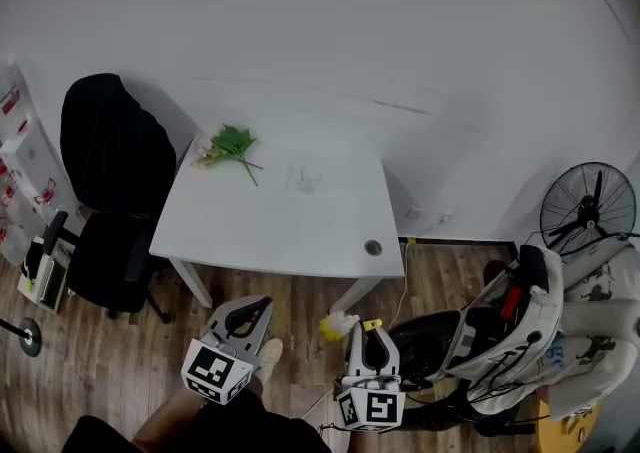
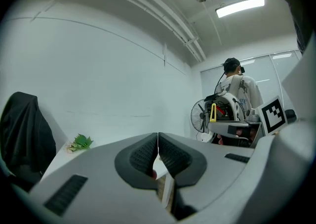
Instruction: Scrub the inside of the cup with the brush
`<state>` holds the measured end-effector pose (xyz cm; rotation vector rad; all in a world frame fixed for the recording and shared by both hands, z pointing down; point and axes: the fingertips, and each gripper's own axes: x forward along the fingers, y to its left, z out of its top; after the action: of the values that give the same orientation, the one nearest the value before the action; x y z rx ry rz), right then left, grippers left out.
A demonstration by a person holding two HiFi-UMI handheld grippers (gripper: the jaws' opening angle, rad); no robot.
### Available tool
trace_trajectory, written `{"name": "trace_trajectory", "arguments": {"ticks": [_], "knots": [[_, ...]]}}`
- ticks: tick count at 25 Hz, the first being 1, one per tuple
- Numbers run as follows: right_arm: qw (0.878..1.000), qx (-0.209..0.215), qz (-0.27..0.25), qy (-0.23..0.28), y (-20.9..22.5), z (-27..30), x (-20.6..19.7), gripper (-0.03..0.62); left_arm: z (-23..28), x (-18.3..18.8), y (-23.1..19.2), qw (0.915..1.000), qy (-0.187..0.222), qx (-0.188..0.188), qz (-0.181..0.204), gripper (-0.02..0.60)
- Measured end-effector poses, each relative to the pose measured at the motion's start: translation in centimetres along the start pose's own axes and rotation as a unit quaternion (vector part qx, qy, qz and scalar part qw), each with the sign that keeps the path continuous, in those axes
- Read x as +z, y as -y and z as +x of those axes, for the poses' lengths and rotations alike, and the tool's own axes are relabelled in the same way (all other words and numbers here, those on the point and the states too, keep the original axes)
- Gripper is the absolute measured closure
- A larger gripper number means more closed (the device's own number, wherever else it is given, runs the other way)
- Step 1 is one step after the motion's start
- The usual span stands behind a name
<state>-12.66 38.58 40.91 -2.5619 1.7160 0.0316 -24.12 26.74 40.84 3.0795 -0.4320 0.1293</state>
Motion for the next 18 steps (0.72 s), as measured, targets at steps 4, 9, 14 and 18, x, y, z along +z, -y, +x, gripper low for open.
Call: {"name": "trace_trajectory", "arguments": {"ticks": [4, 9, 14, 18], "knots": [[1.0, -0.002, 0.002, -0.012, 1.4, 4.7, -0.1, 0.528, 4.5, 0.1, -2.7, 0.9999, -0.011, -0.006, -0.006, 0.557], [1.0, -0.01, 0.004, -0.019, 3.4, 10.4, -0.1, 0.528, 10.1, 0.6, -6.1, 0.9996, -0.018, -0.017, -0.014, 0.557], [1.0, -0.02, 0.004, -0.02, 5.5, 14.6, -0.3, 0.528, 14.4, 1.1, -7.9, 0.9993, -0.02, -0.029, -0.008, 0.557], [1.0, -0.024, 0.003, -0.013, 6.3, 18.3, -0.3, 0.528, 17.4, 1.2, -10.3, 0.9992, -0.019, -0.034, -0.008, 0.557]]}}
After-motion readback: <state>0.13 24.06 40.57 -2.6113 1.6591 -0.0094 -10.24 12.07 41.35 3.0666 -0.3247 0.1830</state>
